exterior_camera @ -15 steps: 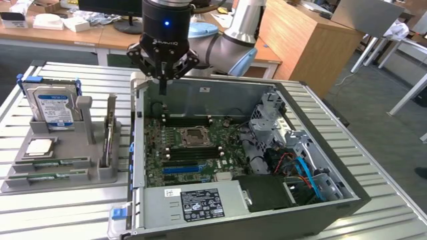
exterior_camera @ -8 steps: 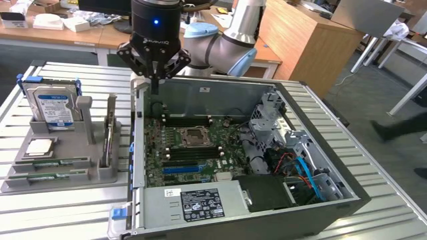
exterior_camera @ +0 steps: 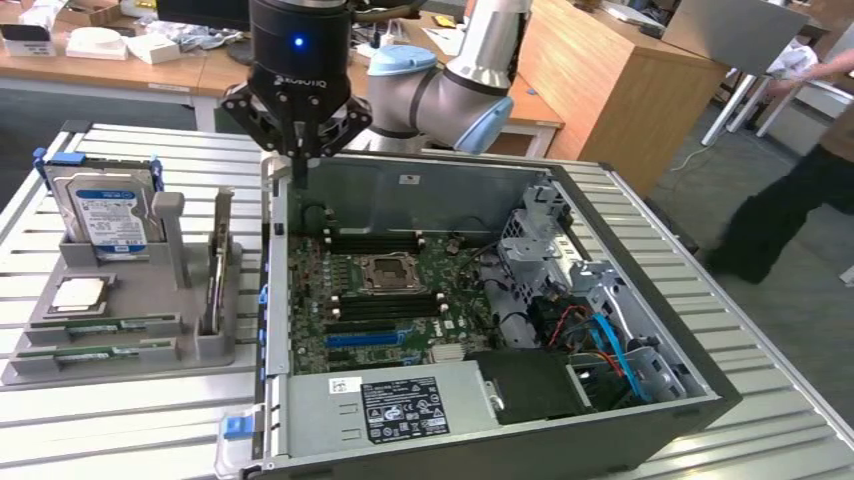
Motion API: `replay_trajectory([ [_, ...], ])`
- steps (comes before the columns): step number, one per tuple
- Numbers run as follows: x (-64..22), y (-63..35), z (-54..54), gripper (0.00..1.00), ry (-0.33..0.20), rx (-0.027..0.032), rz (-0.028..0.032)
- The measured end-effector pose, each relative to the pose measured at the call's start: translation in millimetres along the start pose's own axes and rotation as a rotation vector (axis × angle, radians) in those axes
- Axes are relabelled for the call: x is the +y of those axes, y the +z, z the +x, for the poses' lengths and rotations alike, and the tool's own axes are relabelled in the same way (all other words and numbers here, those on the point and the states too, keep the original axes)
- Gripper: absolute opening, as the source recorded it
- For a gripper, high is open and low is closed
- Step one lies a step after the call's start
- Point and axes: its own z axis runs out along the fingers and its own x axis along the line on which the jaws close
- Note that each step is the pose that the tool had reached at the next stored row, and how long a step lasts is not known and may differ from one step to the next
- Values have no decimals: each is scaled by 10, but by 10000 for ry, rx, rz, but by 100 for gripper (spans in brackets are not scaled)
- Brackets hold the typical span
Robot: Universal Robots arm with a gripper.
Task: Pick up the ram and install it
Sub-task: 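Reach for the ram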
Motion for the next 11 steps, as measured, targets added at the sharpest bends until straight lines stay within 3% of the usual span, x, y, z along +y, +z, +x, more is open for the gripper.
replay_trajectory([
  [11, -7, -2, 93, 10, 1, 0, 0],
])
